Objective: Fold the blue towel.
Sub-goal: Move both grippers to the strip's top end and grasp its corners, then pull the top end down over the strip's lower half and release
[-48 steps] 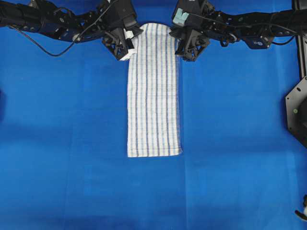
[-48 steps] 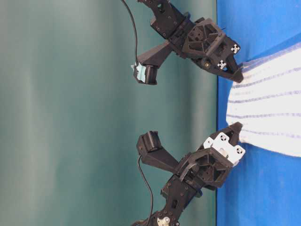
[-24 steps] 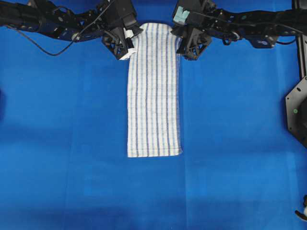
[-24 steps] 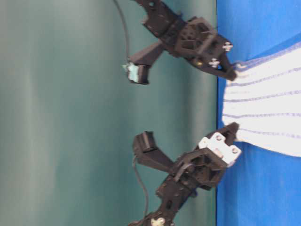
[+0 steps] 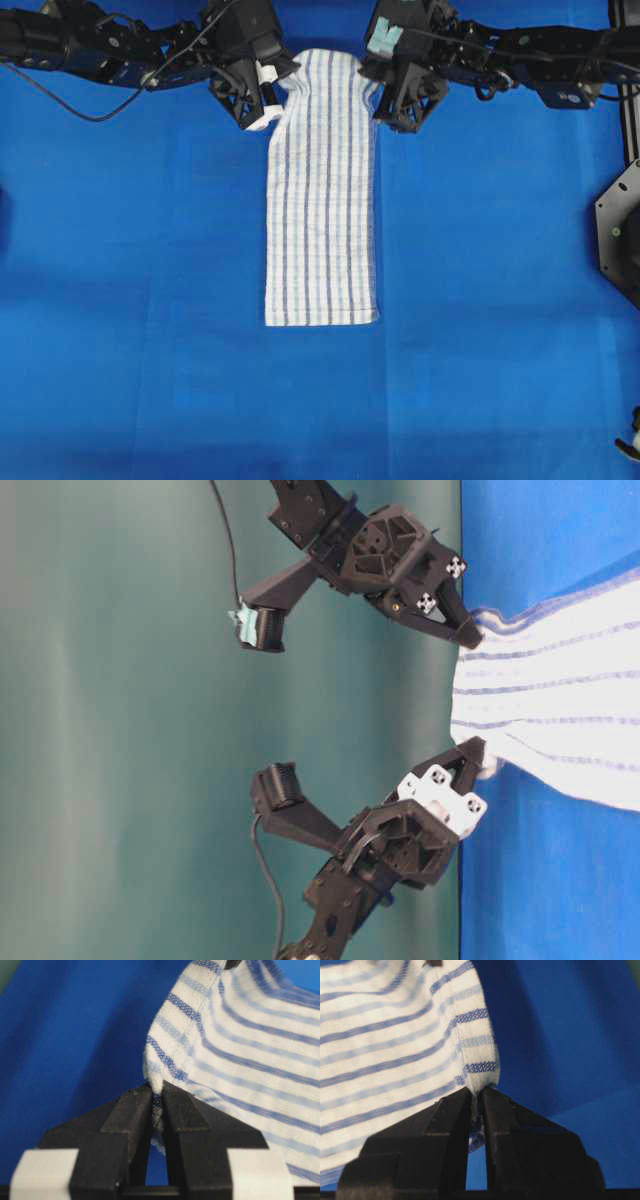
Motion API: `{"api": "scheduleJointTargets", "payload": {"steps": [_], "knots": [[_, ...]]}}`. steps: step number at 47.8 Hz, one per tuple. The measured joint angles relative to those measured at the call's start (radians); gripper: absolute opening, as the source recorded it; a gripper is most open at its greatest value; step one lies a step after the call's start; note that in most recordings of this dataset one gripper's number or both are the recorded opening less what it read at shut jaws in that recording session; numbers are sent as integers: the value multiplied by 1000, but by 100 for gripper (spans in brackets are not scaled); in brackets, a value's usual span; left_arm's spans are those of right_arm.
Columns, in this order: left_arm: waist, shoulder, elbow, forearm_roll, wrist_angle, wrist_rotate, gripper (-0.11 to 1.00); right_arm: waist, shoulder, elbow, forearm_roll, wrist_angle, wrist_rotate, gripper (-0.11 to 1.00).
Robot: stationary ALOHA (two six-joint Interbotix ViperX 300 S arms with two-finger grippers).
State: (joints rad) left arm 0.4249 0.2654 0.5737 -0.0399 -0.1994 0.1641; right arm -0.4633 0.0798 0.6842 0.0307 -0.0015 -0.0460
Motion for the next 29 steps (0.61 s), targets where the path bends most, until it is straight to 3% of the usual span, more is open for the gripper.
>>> {"api": "scheduleJointTargets", "payload": {"steps": [9, 29], "knots": [[-57, -66, 28, 0, 34, 44, 3, 75, -80, 28, 0, 44, 6, 13], [-224, -227, 77, 0, 118, 55, 3, 252, -238, 104, 14, 97, 54, 13]]}}
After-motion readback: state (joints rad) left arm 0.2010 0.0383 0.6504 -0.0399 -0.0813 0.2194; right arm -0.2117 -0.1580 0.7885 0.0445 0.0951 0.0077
